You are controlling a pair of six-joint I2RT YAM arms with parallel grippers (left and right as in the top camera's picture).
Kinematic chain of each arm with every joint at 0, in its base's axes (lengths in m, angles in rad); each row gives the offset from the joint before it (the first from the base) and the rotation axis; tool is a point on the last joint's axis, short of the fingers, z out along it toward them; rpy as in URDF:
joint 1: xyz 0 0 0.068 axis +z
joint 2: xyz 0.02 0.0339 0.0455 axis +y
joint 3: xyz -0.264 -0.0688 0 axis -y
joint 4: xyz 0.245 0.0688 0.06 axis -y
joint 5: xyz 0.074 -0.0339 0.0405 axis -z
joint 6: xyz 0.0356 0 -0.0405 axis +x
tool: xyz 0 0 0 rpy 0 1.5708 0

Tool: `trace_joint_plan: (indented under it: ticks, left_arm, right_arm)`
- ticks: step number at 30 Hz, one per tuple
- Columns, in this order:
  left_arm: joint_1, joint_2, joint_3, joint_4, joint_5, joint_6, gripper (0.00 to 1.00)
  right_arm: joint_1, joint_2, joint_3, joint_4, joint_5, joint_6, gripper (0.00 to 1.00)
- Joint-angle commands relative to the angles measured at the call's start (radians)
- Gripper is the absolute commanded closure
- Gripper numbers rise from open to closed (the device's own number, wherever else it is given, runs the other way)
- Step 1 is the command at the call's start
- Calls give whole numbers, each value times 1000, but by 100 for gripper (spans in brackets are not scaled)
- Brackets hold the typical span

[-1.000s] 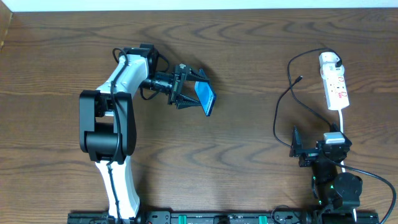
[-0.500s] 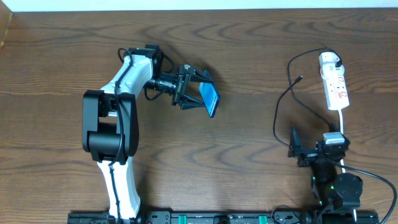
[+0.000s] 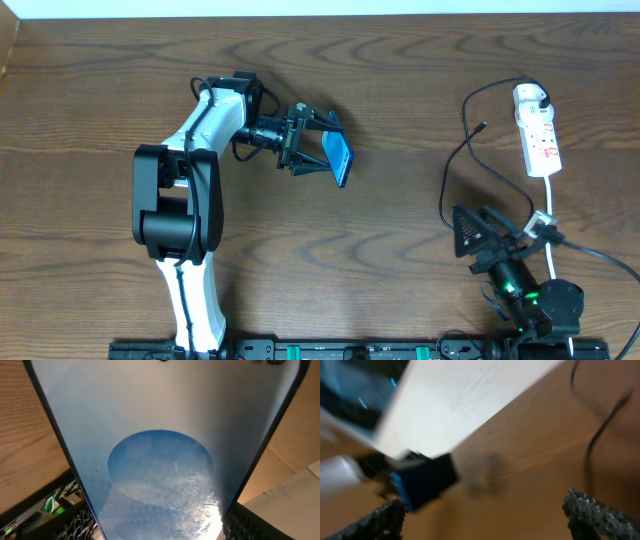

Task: Plug charger to phone and switch on socket
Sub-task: 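Raise the right gripper and swing it toward the held phone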

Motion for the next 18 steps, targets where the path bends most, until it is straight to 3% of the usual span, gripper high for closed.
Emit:
trace_joint_plan:
  ticks: [1,4,5,10,15,18]
  left_arm:
    - [0,-43,-4,-3,47,7,26]
    - [0,-43,-4,-3,46,7,25]
    - [0,-43,-4,-3,46,7,26]
    - [0,-43,-4,-3,19,7,26]
    - [0,-43,-4,-3,20,7,25]
    - [0,-43,-4,-3,20,7,25]
  right_arm:
    - [7,-5,-6,2,-41,605,1]
    - [7,-5,-6,24,-33,756,1]
    - [7,-5,-6,56,-12,740,1]
    - [7,-5,12,359,89,171,1]
    - [7,78,167,210,161,-23,1]
    - [7,219,303,140,161,-163,1]
